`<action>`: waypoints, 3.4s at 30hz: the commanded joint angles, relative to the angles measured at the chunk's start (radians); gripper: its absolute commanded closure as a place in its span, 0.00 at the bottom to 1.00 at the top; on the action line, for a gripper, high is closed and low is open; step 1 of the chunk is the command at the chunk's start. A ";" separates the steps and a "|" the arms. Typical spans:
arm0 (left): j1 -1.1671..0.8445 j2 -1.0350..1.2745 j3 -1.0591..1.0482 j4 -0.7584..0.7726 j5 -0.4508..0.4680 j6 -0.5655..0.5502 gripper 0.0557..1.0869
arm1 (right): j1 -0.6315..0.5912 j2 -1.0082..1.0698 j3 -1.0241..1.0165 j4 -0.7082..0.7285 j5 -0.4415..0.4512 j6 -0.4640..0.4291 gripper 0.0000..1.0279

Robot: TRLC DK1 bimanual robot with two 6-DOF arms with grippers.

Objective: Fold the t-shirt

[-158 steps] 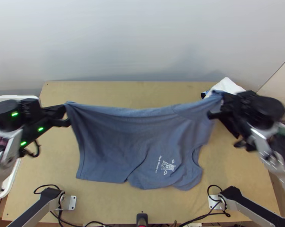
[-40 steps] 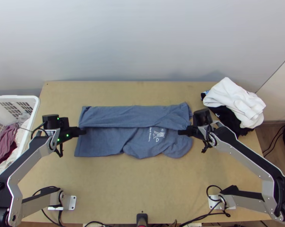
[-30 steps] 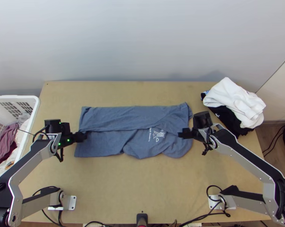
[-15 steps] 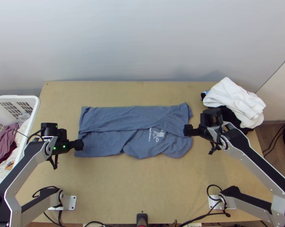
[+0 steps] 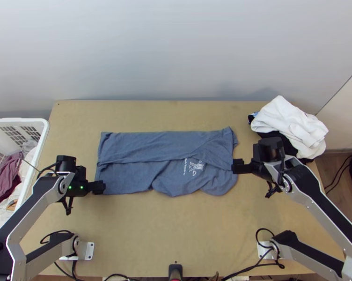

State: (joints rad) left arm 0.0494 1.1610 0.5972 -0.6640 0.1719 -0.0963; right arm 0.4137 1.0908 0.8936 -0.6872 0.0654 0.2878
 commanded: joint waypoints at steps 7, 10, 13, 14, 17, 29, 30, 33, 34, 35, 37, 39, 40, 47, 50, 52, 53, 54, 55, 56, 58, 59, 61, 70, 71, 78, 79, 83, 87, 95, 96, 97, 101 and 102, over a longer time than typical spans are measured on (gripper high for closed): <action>-0.039 0.029 -0.014 0.047 -0.048 -0.046 0.62 | 0.053 -0.022 -0.058 -0.129 -0.118 0.099 0.09; -0.039 0.014 -0.017 0.063 -0.057 -0.046 0.83 | 0.086 -0.022 -0.110 -0.124 -0.141 0.114 0.10; -0.039 0.006 -0.013 0.072 -0.058 -0.045 0.96 | 0.135 0.009 -0.159 -0.086 -0.154 0.122 0.10; -0.039 0.003 -0.008 0.072 -0.060 -0.046 0.96 | 0.152 0.027 -0.171 -0.061 -0.159 0.125 0.10; -0.043 -0.007 0.006 0.070 -0.066 -0.051 0.96 | 0.211 0.080 -0.183 -0.008 -0.162 0.126 0.10; -0.028 0.006 0.079 0.060 -0.103 -0.066 0.96 | 0.413 0.265 -0.160 0.161 -0.022 0.057 0.10; -0.028 0.009 0.084 0.060 -0.103 -0.071 0.96 | 0.416 0.279 -0.160 0.172 -0.018 0.053 0.10; -0.028 0.017 0.096 0.060 -0.103 -0.079 0.96 | 0.419 0.324 -0.159 0.209 -0.003 0.053 0.15; -0.028 0.019 0.098 0.060 -0.103 -0.079 0.96 | 0.419 0.337 -0.157 0.225 -0.001 0.053 0.20; -0.028 0.020 0.099 0.060 -0.103 -0.079 0.96 | 0.418 0.348 -0.156 0.236 0.005 0.053 0.27; -0.026 0.022 0.102 0.060 -0.103 -0.079 0.96 | 0.416 0.366 -0.153 0.259 0.005 0.051 0.43; -0.020 0.025 0.105 0.058 -0.104 -0.077 0.96 | 0.413 0.374 -0.153 0.281 0.008 0.045 0.70; -0.017 0.028 0.108 0.058 -0.104 -0.077 0.96 | 0.407 0.374 -0.151 0.291 0.008 0.040 0.88; -0.002 0.040 0.125 0.050 -0.104 -0.068 0.96 | 0.324 0.324 -0.027 0.242 0.008 0.034 0.97; -0.002 0.060 0.127 0.050 -0.104 -0.066 0.96 | 0.263 0.353 0.097 0.222 -0.003 0.011 0.97; -0.003 0.072 0.127 0.050 -0.104 -0.066 0.96 | 0.214 0.416 0.208 0.206 -0.027 0.004 0.97; -0.003 0.077 0.130 0.052 -0.104 -0.066 0.96 | 0.194 0.451 0.255 0.206 -0.035 -0.001 0.97; -0.003 0.082 0.131 0.050 -0.103 -0.066 0.96 | 0.175 0.498 0.308 0.207 -0.041 -0.003 0.97; -0.005 0.083 0.131 0.052 -0.104 -0.066 0.96 | 0.158 0.543 0.352 0.207 -0.052 -0.001 0.97; -0.005 0.088 0.133 0.055 -0.104 -0.066 0.96 | 0.139 0.587 0.392 0.207 -0.055 0.001 0.97; -0.006 0.095 0.136 0.055 -0.104 -0.066 0.96 | 0.112 0.679 0.462 0.212 -0.062 0.005 0.97; -0.006 0.098 0.138 0.055 -0.103 -0.066 0.96 | 0.103 0.721 0.493 0.219 -0.070 0.008 0.97; -0.006 0.103 0.139 0.055 -0.104 -0.066 0.96 | 0.086 0.799 0.548 0.225 -0.084 0.021 0.97; -0.008 0.128 0.135 0.055 -0.103 -0.074 0.96 | 0.057 0.900 0.619 0.225 -0.124 0.128 0.38; -0.008 0.128 0.131 0.055 -0.103 -0.074 0.96 | 0.054 0.877 0.607 0.221 -0.128 0.139 0.22; -0.003 0.131 0.110 0.063 -0.104 -0.072 0.96 | 0.043 0.687 0.527 0.072 -0.300 0.188 0.04; -0.003 0.131 0.107 0.066 -0.104 -0.072 0.96 | 0.043 0.669 0.515 0.029 -0.340 0.188 0.04; -0.003 0.132 0.096 0.073 -0.104 -0.071 0.96 | 0.060 0.618 0.406 -0.067 -0.447 0.185 0.04; -0.003 0.137 0.099 0.075 -0.103 -0.072 0.96 | 0.105 0.618 0.312 -0.072 -0.458 0.165 0.04; -0.003 0.135 0.102 0.073 -0.104 -0.069 0.96 | 0.203 0.724 0.352 -0.040 -0.472 0.168 0.07; -0.003 0.135 0.102 0.073 -0.104 -0.069 0.96 | 0.206 0.739 0.366 -0.032 -0.472 0.169 0.07; -0.003 0.134 0.102 0.073 -0.104 -0.068 0.96 | 0.206 0.753 0.381 -0.032 -0.472 0.169 0.07; -0.002 0.129 0.105 0.070 -0.104 -0.066 0.96 | 0.198 0.788 0.424 -0.006 -0.472 0.169 0.21; -0.002 0.131 0.105 0.070 -0.106 -0.066 0.96 | 0.194 0.794 0.427 0.005 -0.472 0.169 0.21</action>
State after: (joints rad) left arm 0.0460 1.2949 0.6994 -0.5900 0.0669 -0.1673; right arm 0.5968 1.8263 1.2755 -0.7181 -0.4011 0.4561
